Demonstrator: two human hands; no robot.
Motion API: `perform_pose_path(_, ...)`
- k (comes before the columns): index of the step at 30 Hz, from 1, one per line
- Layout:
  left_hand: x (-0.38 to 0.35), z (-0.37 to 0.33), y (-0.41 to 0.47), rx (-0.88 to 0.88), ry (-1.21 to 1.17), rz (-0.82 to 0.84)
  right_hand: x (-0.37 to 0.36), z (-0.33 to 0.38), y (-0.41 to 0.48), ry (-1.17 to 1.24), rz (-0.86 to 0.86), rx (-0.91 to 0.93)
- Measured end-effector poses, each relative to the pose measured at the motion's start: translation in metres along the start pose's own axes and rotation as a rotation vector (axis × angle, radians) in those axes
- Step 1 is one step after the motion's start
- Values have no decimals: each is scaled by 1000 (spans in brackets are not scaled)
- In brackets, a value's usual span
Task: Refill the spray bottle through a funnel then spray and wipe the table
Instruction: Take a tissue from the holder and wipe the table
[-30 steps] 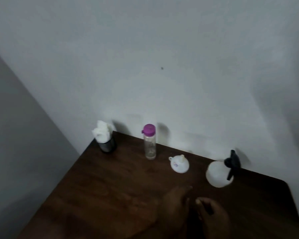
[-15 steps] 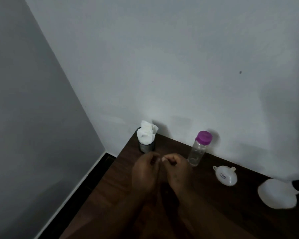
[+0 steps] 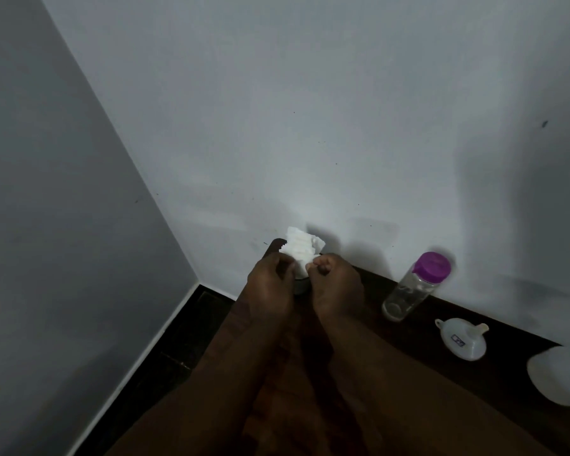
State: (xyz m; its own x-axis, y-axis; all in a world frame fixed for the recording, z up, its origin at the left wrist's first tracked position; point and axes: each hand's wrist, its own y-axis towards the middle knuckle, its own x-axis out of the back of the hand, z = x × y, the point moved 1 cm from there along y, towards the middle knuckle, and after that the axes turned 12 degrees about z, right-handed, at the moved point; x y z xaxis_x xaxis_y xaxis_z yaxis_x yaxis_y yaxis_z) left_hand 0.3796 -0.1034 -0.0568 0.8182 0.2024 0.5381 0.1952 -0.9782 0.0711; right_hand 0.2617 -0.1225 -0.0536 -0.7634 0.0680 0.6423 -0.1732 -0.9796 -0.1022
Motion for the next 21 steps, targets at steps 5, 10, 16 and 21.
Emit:
perform_pose_path(5, 3, -2, -1, -43, -32, 12, -4, 0, -2, -33, -33, 25)
perform_pose_path(10, -1, 10, 5, 50, -67, -92, -6, -1, -8, -54, -81, 102)
perform_pose_path(16, -6, 16, 6, 70, -105, -75, -6, -5, -10, -78, -74, 167)
perform_pose_path(21, -6, 13, 4, 81, -75, -74, -8, -16, -18, -101, -21, 229)
